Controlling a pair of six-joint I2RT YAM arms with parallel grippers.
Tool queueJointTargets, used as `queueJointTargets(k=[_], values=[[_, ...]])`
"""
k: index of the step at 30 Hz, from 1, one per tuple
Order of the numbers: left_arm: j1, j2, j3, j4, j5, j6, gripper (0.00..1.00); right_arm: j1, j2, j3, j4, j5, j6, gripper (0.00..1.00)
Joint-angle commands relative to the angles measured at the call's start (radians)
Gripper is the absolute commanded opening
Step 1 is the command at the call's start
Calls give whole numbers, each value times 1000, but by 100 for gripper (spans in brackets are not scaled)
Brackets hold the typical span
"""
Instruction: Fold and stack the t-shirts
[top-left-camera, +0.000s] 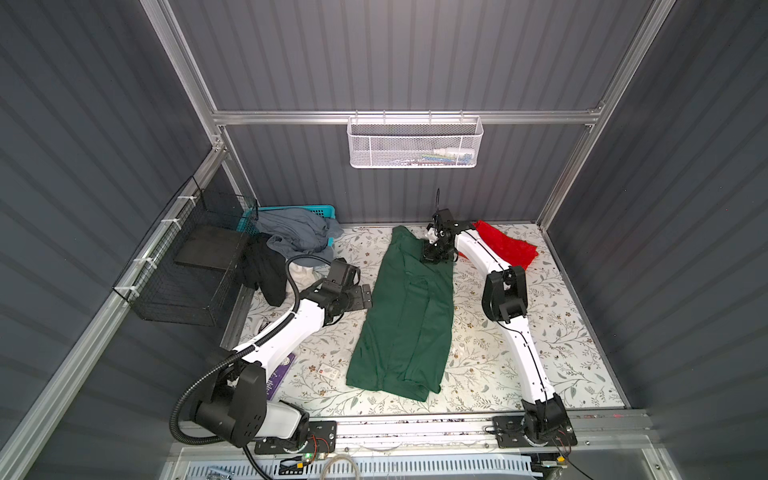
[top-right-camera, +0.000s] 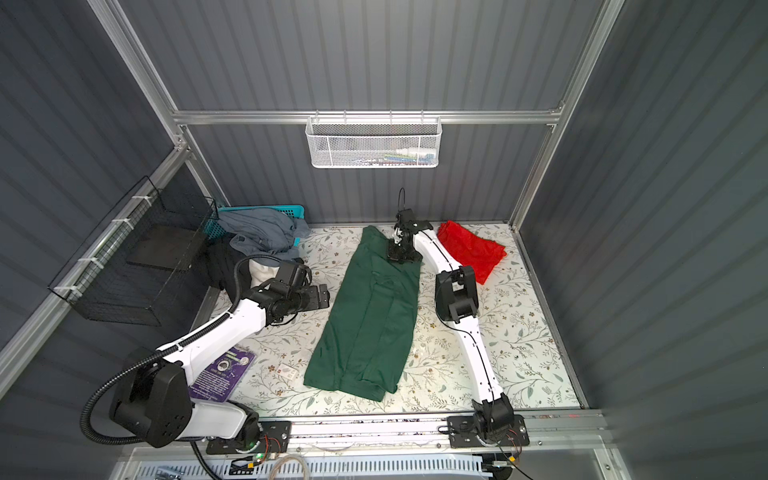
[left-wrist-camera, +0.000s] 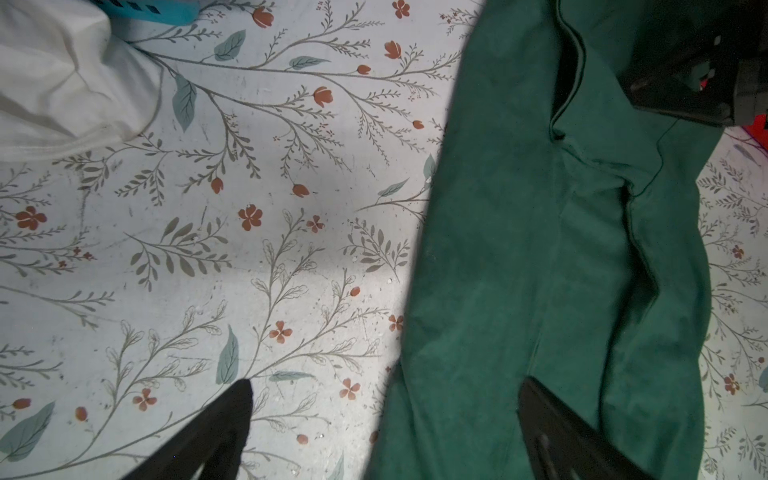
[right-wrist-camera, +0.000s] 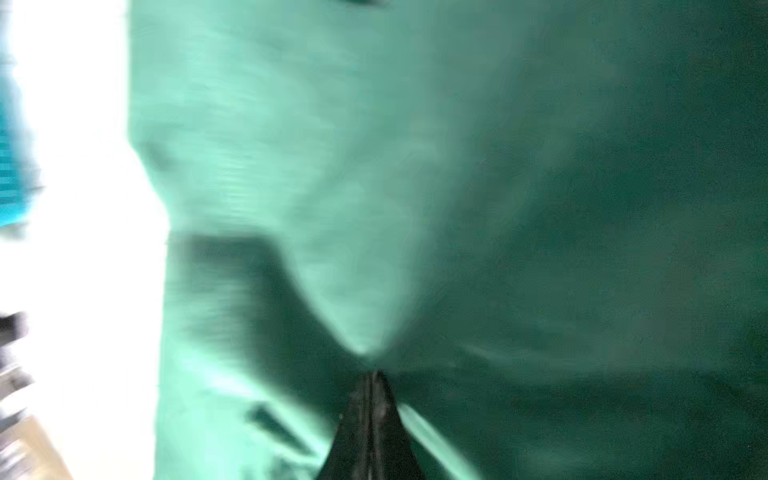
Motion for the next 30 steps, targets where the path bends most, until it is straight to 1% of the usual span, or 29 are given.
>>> queueJointTargets(k=[1,4,7,8,9,10,13,15,18,21,22,24,26,27,30], values=[[1,-9,-15,-9,-14,17,100,16,42,66,81,-218,-14,13],[1,-8,-20,-4,-14,22,100,11,48,47,187,-277,30,16],[0,-2,-23,-10,-7,25,100,-14,52,84,188,-211,93,18],[1,-4,-25,-12,-6,21,100,-24,36,80,187,-197,102,24],[1,-7,-27,-15,-4,20,100,-34,7,60,187,-170,109,32],[1,-11,-33,-14,-1,20,100,-41,-30,21,192,-145,108,37],[1,-24,-46,-11,5,21,100,-46,-206,-166,207,-9,55,64],[2,-27,-48,-20,11,29,100,-46,-360,-355,234,103,47,79],[2,-27,-54,-38,22,32,100,-43,-601,-669,327,169,71,93],[1,-34,-58,-71,35,35,100,-37,-843,-979,394,202,134,96],[1,-34,-56,-90,41,33,100,-30,-909,-1056,397,220,152,96],[2,-42,-55,-129,62,35,100,9,-1045,-1213,367,303,180,96],[1,-64,-67,-158,87,32,100,74,-1184,-1355,321,371,221,96],[2,-74,-73,-168,99,32,100,102,-1231,-1414,311,369,246,95],[2,-103,-97,-192,133,36,100,167,-1371,-1598,304,317,386,92]])
